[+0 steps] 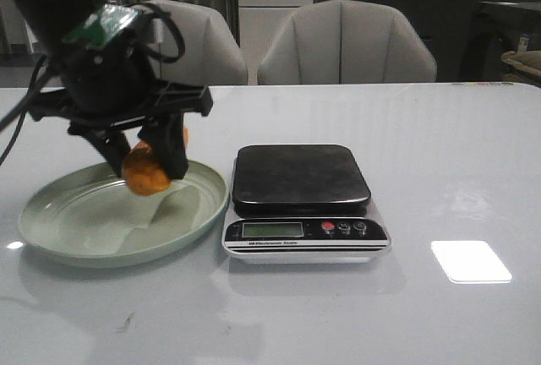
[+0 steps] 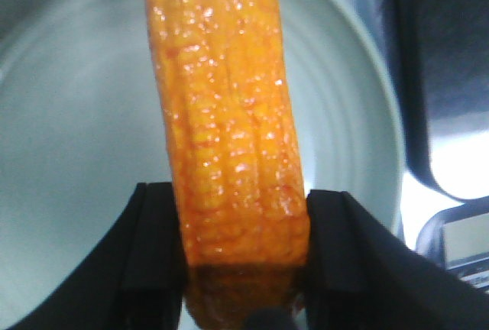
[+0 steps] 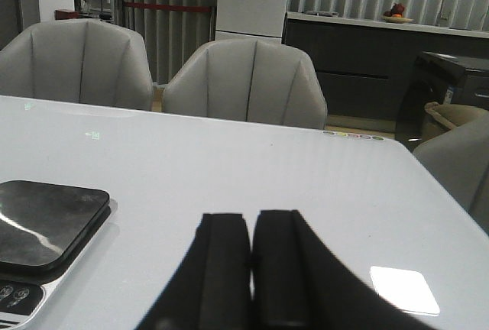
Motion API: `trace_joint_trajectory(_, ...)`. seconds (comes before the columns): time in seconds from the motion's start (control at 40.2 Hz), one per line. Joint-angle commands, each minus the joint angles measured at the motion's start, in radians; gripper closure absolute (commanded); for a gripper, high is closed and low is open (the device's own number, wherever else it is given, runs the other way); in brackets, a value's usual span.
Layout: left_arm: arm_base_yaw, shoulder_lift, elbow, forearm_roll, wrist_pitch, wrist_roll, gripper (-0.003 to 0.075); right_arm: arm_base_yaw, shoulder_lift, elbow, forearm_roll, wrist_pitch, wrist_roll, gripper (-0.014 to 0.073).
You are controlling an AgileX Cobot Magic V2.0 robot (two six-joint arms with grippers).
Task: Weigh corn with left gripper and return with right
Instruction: 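Close the left gripper on the corn cob and lift it, then carry the corn cob with the left gripper onto the scale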
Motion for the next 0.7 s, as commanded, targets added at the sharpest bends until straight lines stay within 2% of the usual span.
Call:
trace_joint_trajectory(0.0, -0.044, -0.057, -0.09, -0.01, -0.005, -0.014, 0.0598, -0.009, -0.019, 0.004, -0.01, -0.087, -0.007, 0.0416)
trace_joint_trajectory(0.249, -0.143, -0.026, -0.119, -0.058, -0.096, -0.014, 0.0597, -0.009, -0.019, 0.004, -0.01, -0.087, -0.007, 0.0416)
trace_joint_trajectory(0.672, -0.161, 0.055, -0.135, -0.194, -0.157, 0.017, 0.0595, -0.009, -0.019, 0.004, -0.01, -0.087, -0.007, 0.0416)
